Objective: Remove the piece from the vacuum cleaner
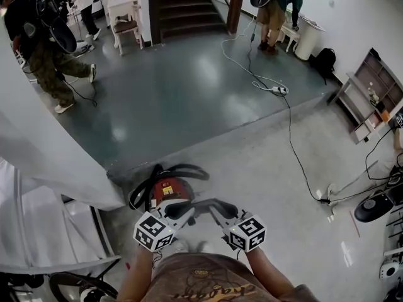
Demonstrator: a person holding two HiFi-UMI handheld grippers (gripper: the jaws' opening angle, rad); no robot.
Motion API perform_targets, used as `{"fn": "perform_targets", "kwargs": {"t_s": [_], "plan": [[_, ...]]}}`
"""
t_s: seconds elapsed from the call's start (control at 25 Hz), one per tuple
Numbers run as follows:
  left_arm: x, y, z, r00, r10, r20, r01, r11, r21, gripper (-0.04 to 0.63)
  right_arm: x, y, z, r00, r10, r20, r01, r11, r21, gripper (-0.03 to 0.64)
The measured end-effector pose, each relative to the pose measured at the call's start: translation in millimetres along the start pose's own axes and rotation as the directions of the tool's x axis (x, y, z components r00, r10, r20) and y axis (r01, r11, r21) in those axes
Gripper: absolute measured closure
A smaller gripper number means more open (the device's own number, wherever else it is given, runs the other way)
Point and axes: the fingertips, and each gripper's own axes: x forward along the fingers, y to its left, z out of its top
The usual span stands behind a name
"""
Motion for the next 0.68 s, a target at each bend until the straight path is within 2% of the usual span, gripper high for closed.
{"fn": "perform_targets", "kwargs": {"t_s": [0.68], "plan": [[-17, 7, 1, 0.999, 0.039, 0.033, -0.038, 0.999, -0.031, 0.52, 7, 16, 3, 0.999, 0.031, 0.006, -0.031, 0.999, -0.024, 0.558]]}}
